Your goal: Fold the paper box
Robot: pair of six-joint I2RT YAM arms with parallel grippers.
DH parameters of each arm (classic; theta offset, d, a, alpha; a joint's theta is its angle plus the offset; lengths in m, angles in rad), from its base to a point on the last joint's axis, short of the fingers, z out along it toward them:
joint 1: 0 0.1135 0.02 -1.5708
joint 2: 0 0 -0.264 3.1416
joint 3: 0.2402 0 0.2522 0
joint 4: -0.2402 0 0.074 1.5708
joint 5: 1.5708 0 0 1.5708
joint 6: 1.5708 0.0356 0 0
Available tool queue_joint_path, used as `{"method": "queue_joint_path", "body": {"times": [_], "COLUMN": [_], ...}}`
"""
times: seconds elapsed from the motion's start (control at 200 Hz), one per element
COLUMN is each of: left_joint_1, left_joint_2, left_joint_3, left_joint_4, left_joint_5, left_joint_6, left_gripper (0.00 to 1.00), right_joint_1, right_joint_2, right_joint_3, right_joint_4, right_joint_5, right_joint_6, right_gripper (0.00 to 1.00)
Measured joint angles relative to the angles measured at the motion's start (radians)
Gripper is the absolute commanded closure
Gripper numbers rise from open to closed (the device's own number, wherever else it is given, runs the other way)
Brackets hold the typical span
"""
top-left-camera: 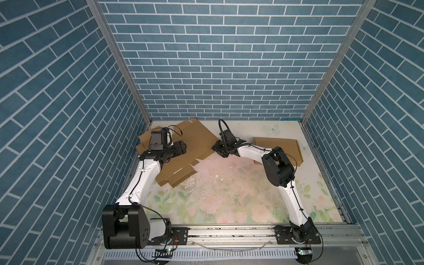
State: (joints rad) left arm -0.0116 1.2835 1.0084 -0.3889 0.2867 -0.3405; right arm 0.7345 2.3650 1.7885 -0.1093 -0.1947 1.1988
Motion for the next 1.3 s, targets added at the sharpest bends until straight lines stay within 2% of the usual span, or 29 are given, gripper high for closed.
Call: {"method": "queue_joint_path", "body": {"times": [0.105, 0.25, 0.35, 0.5, 0.63, 0.82, 0.89, 0.97, 1.02, 1.12, 1.205, 1.3], "left_joint_1": [0.000, 0.000, 0.000, 0.000, 0.000, -0.025, -0.056, -0.103, -0.134, -0.184, -0.209, -0.219], "left_joint_2": [-0.019, -0.035, -0.042, -0.048, -0.056, -0.078, -0.077, -0.073, -0.067, -0.047, -0.024, -0.013], "left_joint_3": [0.000, 0.000, 0.000, 0.012, 0.045, 0.098, 0.112, 0.129, 0.139, 0.144, 0.142, 0.123], "left_joint_4": [-0.003, -0.015, -0.022, -0.049, -0.082, -0.110, -0.119, -0.133, -0.135, -0.136, -0.137, -0.134], "left_joint_5": [0.000, -0.001, -0.001, -0.001, 0.000, 0.008, 0.010, 0.010, 0.010, 0.010, 0.011, 0.011], "left_joint_6": [0.001, 0.001, 0.000, 0.002, 0.012, 0.018, 0.023, 0.032, 0.035, 0.041, 0.041, 0.039], "left_gripper": [0.26, 0.28, 0.29, 0.31, 0.32, 0.32, 0.32, 0.32, 0.32, 0.32, 0.33, 0.34], "right_joint_1": [0.009, 0.018, 0.019, 0.003, -0.036, -0.148, -0.195, -0.238, -0.259, -0.275, -0.267, -0.255], "right_joint_2": [0.046, 0.074, 0.076, 0.067, 0.023, -0.130, -0.179, -0.193, -0.186, -0.185, -0.201, -0.259], "right_joint_3": [0.054, 0.074, 0.074, 0.048, -0.016, -0.091, -0.080, 0.001, 0.071, 0.160, 0.165, 0.098], "right_joint_4": [0.022, 0.035, 0.062, 0.118, 0.088, -0.171, -0.324, -0.544, -0.647, -0.728, -0.707, -0.671], "right_joint_5": [0.003, 0.006, -0.005, -0.045, -0.148, -0.309, -0.304, -0.219, -0.148, -0.053, -0.021, 0.005], "right_joint_6": [0.045, 0.082, 0.095, 0.081, -0.016, -0.311, -0.456, -0.629, -0.716, -0.812, -0.830, -0.817], "right_gripper": [0.64, 0.89, 1.00, 1.00, 1.00, 1.00, 1.00, 1.00, 0.84, 0.67, 0.61, 0.58]}}
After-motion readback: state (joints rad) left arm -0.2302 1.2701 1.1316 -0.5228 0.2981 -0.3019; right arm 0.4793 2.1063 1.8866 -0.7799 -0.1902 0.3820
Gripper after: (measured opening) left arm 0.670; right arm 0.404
